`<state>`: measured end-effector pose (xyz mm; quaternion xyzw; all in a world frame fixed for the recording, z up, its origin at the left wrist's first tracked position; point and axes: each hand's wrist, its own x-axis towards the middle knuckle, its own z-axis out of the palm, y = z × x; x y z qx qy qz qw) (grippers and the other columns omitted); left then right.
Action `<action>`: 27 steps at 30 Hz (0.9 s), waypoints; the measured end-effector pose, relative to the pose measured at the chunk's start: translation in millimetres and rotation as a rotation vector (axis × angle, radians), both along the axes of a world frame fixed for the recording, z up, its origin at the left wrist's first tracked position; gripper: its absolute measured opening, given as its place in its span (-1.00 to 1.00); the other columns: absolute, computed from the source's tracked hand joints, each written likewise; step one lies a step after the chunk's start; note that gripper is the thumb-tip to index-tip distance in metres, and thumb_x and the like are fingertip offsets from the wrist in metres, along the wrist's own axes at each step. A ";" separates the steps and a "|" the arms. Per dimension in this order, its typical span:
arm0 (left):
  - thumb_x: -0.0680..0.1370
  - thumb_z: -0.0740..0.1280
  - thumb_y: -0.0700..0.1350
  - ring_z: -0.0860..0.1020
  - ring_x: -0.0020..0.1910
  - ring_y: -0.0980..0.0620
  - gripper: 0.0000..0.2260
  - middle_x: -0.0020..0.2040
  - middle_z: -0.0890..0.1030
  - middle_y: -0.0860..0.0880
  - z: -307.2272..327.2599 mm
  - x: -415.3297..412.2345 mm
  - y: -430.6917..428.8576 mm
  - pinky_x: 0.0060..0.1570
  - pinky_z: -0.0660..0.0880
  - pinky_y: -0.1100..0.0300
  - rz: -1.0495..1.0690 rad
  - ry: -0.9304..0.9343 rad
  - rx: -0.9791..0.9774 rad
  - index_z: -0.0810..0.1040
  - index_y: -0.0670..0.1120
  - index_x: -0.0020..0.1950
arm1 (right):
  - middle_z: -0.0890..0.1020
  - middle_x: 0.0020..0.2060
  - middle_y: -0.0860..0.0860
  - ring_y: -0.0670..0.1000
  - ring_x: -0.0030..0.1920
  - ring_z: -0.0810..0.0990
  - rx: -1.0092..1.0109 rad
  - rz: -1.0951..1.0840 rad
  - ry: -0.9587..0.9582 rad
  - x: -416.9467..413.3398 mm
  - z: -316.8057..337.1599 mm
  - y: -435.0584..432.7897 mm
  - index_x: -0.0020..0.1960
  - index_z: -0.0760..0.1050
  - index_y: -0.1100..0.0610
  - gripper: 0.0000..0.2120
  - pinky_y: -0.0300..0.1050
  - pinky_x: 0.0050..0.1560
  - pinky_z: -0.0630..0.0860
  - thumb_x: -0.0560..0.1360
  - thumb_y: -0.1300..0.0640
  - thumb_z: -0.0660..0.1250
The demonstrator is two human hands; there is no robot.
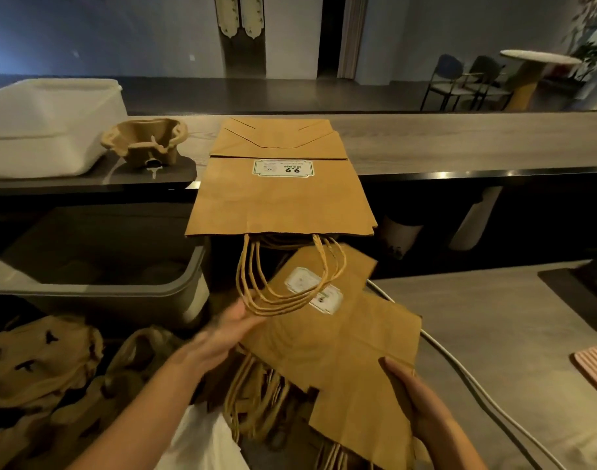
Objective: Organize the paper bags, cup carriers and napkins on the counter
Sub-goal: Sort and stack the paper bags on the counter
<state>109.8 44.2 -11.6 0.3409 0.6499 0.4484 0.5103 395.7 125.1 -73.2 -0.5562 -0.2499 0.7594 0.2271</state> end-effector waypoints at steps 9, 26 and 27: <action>0.56 0.26 -0.22 0.34 0.36 -0.01 -0.30 0.46 0.24 -0.03 -16.8 84.3 -14.4 0.18 0.42 0.16 -0.296 0.064 -0.248 -0.07 0.16 0.52 | 0.67 -0.03 0.22 0.21 -0.04 0.64 0.069 -0.114 0.132 -8.0 -14.3 -1.1 0.14 0.53 0.17 -0.39 0.06 -0.10 0.56 0.49 -0.32 0.07; 0.56 0.23 0.10 0.26 0.44 -0.06 -0.19 0.52 0.16 -0.07 -24.3 130.7 1.6 0.35 0.26 0.04 -0.210 0.198 -0.283 -0.38 0.04 0.48 | 0.62 0.05 0.30 0.23 -0.07 0.65 0.119 0.081 0.174 -2.5 1.8 -14.4 0.23 0.48 0.28 -0.34 0.08 -0.05 0.61 0.23 0.00 0.53; 0.55 0.26 0.08 0.27 0.44 -0.06 -0.16 0.52 0.16 -0.07 -29.3 133.4 3.1 0.35 0.27 0.05 -0.205 0.215 -0.277 -0.39 0.05 0.48 | 0.63 0.06 0.28 0.24 -0.03 0.64 0.131 0.088 0.179 -1.7 3.1 -14.4 0.23 0.49 0.26 -0.37 0.09 -0.01 0.60 0.26 -0.03 0.49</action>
